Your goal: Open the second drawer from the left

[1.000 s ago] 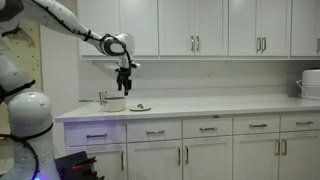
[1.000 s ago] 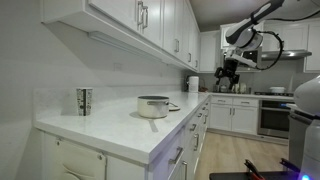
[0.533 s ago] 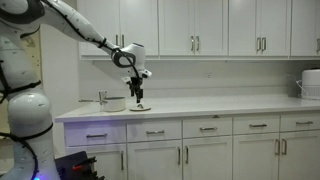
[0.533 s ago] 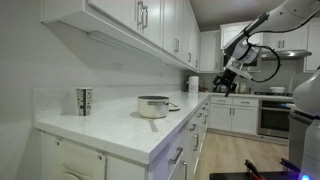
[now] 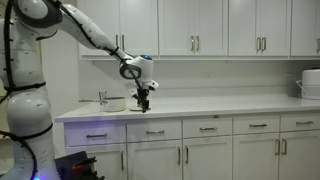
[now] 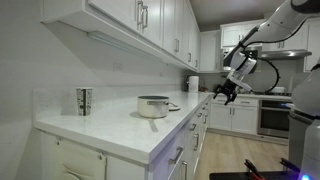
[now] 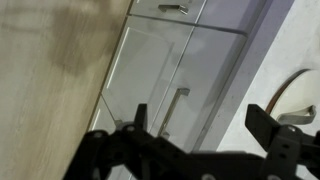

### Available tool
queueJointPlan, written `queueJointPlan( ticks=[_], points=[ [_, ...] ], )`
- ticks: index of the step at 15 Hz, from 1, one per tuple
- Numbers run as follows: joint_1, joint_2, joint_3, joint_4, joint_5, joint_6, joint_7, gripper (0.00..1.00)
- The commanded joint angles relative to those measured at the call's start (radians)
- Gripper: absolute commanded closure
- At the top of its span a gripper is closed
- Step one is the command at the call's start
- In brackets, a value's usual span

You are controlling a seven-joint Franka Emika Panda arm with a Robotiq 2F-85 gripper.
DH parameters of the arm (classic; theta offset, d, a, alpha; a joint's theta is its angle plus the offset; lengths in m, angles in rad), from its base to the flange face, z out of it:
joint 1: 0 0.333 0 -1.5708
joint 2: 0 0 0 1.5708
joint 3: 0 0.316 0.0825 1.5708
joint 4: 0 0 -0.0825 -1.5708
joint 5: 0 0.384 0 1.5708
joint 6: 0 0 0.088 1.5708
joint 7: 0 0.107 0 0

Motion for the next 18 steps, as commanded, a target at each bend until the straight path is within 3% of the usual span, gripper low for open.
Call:
queueJointPlan(
  ticks=[1,10,18],
  points=[
    [-0.025,0.043,0.008,0.011,0.090,0.016,-0.060,0.00],
    [-0.053,0.118,0.026,0.021,0.349,0.053,-0.121,0.00],
    [-0.062,0.264,0.059,0.075,0.464,0.122,-0.137,0.00]
  ],
)
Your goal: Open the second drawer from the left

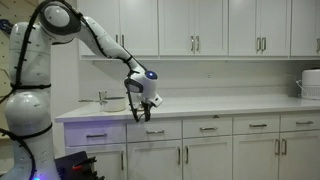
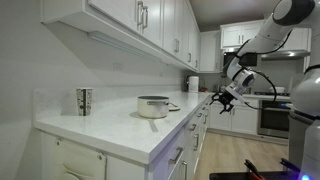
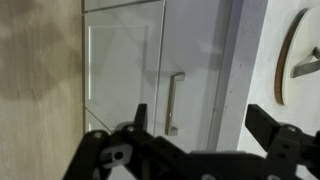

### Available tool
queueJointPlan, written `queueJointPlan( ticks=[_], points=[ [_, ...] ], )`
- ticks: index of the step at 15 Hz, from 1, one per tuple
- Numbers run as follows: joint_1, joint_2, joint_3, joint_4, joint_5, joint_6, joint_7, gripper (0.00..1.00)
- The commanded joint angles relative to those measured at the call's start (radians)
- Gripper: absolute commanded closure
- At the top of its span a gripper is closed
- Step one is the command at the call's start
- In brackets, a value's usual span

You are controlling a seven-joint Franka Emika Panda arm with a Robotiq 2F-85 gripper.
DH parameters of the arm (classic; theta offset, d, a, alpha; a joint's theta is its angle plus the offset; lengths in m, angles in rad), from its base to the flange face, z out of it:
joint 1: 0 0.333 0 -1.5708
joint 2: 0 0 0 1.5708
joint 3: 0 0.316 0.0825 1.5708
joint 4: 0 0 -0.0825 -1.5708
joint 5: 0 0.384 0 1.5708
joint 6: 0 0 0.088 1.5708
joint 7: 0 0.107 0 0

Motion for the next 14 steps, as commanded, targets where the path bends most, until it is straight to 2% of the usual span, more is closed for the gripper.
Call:
queueJointPlan(
  ticks=[1,7,14],
  points=[
    [-0.018,0.095,0.038,0.058,0.057,0.043,-0.029,0.00],
    [-0.021,0.228,0.089,0.135,0.117,0.112,-0.049,0.00],
    [-0.022,0.347,0.132,0.202,0.255,0.163,-0.178,0.00]
  ],
)
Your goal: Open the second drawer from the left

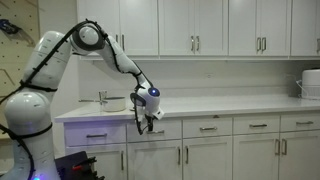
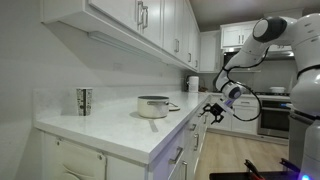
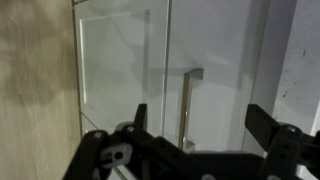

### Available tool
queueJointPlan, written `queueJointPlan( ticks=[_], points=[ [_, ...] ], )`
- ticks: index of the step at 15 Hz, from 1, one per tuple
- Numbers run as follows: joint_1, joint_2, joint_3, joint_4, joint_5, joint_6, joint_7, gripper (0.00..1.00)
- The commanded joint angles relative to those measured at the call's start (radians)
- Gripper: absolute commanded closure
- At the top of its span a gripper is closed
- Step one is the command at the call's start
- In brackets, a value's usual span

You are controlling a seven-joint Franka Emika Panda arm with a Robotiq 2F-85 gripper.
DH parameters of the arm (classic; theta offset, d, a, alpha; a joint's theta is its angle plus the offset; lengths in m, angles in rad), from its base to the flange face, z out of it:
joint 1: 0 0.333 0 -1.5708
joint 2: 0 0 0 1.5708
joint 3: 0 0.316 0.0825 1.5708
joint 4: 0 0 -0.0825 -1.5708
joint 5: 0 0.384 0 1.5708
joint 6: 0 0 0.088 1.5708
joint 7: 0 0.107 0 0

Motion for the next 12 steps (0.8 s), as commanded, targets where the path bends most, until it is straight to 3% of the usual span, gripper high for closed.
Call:
queueJointPlan(
  ticks=[1,12],
  points=[
    [-0.015,0.071,0.031,0.054,0.074,0.037,-0.078,0.00],
    [0.002,0.215,0.039,0.155,0.360,0.076,-0.439,0.00]
  ],
)
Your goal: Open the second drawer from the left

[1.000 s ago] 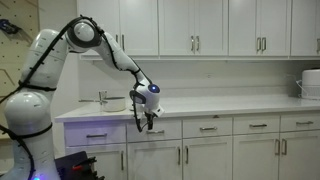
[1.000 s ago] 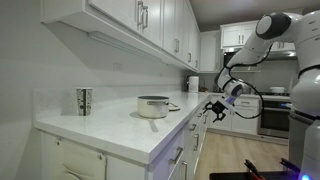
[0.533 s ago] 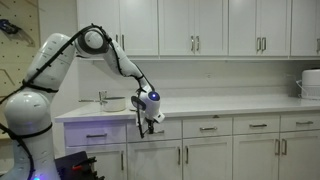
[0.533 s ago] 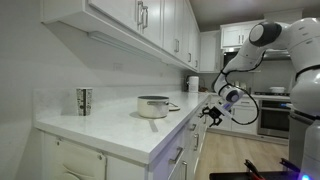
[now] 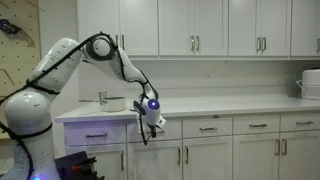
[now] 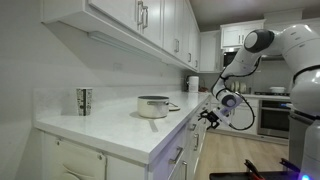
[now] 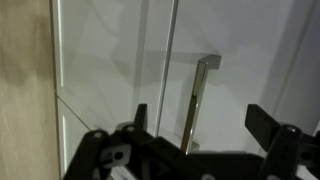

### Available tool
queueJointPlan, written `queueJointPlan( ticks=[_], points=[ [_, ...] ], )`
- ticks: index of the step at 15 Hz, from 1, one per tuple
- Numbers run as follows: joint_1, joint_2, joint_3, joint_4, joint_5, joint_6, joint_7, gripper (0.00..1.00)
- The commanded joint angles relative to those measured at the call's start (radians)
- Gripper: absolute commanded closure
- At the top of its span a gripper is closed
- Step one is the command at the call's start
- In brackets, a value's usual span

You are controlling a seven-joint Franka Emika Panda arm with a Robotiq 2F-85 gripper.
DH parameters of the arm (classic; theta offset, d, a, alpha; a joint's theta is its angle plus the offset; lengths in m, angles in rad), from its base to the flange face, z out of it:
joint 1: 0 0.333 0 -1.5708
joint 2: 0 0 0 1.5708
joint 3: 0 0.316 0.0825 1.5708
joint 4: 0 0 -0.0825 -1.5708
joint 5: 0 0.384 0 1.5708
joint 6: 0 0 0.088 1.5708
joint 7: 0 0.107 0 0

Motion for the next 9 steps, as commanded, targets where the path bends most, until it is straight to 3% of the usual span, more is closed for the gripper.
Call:
queueJointPlan(
  ticks=[1,9],
  points=[
    [0.003,0.046,0.015,0.044,0.093,0.029,-0.124,0.00],
    [0.012,0.092,0.008,0.044,0.268,0.021,-0.405,0.00]
  ],
)
